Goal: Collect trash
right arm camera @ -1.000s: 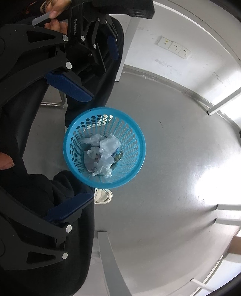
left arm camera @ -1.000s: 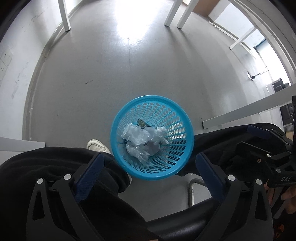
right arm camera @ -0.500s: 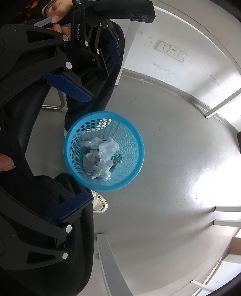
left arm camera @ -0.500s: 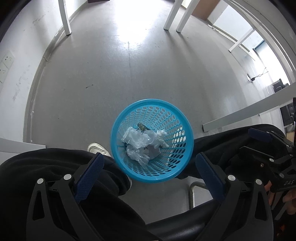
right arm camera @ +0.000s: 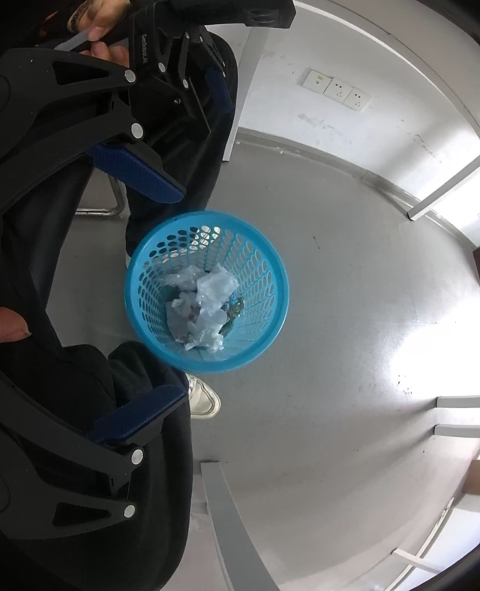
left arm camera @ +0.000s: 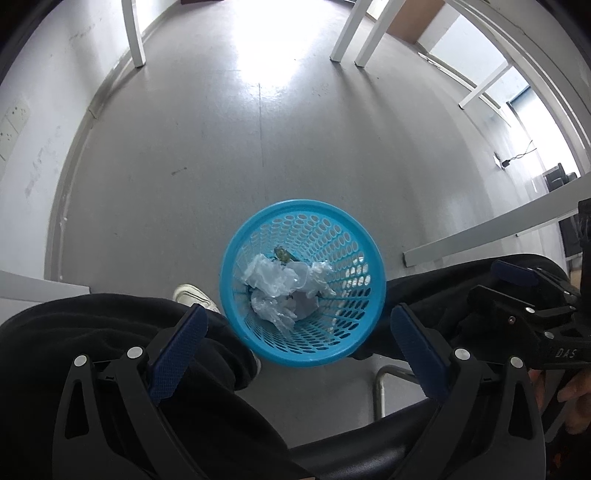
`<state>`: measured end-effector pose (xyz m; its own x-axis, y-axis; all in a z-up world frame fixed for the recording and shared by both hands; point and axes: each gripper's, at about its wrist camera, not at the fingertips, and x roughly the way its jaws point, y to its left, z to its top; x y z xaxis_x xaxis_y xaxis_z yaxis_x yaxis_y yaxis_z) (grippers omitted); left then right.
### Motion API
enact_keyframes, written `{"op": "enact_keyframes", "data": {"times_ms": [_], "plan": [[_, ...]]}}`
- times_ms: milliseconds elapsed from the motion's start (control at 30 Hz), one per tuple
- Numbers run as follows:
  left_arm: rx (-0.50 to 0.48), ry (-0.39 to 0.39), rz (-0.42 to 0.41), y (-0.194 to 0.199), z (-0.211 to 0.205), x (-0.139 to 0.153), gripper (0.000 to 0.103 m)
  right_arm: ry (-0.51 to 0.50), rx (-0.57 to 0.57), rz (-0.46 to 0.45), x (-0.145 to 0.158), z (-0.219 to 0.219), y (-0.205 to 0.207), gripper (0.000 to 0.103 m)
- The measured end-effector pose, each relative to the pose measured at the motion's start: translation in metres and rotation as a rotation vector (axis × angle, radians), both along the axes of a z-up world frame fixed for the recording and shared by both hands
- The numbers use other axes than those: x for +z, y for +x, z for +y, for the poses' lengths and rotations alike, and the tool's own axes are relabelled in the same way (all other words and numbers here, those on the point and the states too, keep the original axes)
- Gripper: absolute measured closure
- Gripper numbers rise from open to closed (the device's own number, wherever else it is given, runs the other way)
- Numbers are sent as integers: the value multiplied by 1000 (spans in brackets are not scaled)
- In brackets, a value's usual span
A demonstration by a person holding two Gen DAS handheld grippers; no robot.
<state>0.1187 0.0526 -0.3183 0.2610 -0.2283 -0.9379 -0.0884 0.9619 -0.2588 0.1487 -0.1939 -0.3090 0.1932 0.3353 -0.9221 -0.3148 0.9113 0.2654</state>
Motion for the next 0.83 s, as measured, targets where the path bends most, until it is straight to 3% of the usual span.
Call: {"op": "enact_keyframes", "data": {"times_ms": [833], "plan": [[10, 1, 28, 2, 0, -5, 6, 13, -5, 9, -3, -3, 2, 8]]}}
